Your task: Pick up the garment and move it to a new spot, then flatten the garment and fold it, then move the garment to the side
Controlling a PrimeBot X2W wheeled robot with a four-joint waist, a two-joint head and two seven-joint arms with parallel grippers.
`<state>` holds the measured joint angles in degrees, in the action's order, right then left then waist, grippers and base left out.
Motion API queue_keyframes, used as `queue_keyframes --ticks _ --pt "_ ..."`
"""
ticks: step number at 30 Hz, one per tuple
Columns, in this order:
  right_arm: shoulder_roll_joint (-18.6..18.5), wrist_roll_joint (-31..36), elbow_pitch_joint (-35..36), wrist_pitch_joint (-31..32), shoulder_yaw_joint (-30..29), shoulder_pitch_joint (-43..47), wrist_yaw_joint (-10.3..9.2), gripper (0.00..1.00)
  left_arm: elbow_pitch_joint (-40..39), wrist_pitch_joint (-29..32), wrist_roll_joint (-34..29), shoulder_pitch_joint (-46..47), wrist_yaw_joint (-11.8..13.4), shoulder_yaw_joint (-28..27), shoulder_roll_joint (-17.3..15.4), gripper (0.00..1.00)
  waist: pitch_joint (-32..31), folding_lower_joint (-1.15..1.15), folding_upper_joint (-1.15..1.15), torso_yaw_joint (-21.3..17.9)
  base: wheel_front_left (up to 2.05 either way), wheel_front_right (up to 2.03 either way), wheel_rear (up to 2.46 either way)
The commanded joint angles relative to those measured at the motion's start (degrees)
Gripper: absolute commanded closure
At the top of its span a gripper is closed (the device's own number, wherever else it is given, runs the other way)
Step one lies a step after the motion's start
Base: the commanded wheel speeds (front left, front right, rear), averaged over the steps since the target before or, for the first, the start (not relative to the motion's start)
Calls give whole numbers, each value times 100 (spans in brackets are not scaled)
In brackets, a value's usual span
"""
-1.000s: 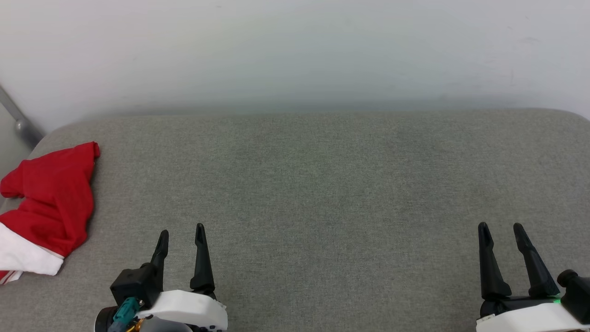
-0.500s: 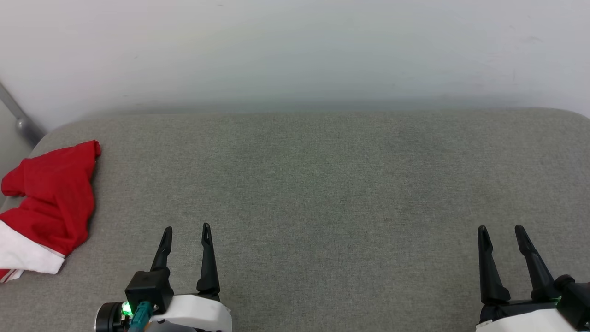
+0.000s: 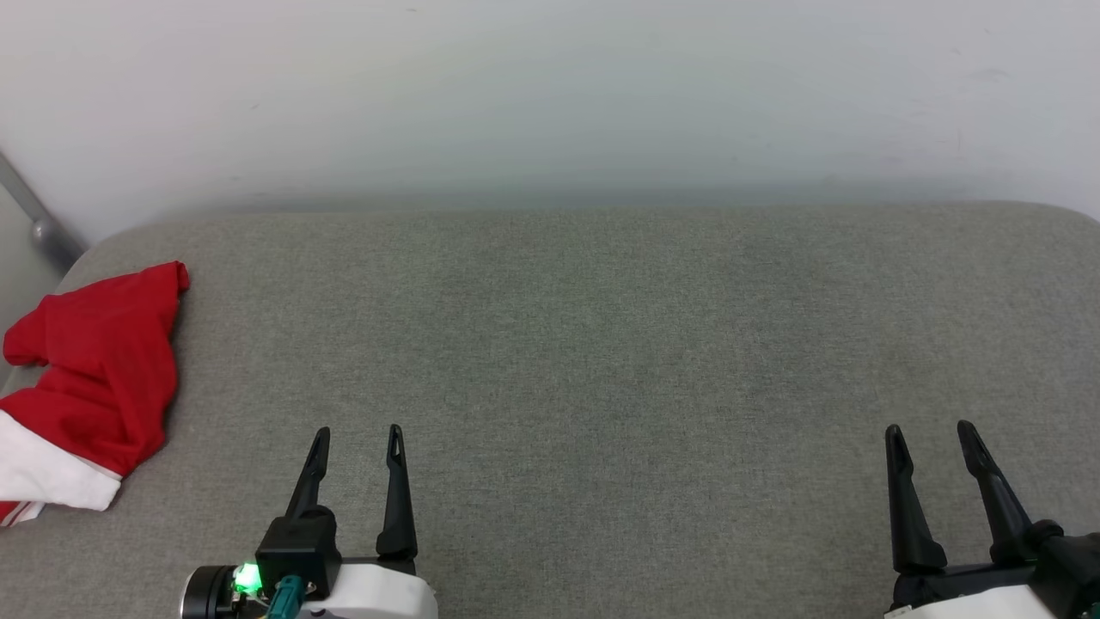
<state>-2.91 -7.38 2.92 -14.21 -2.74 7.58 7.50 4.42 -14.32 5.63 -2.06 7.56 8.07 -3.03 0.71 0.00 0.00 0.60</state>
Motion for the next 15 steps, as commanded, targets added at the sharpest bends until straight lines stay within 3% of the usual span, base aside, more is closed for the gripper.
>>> queue_keyframes --ticks 1,15 --pt "5 117 37 -60 1 82 -2 0 -12 -50 -120 -42 0 5 -1 0 0 0 0 -1 0 0 0" --pt "5 84 -23 -101 0 76 -2 0 55 -91 -127 -85 -22 -24 15 0 -32 0 0 17 0 0 0"
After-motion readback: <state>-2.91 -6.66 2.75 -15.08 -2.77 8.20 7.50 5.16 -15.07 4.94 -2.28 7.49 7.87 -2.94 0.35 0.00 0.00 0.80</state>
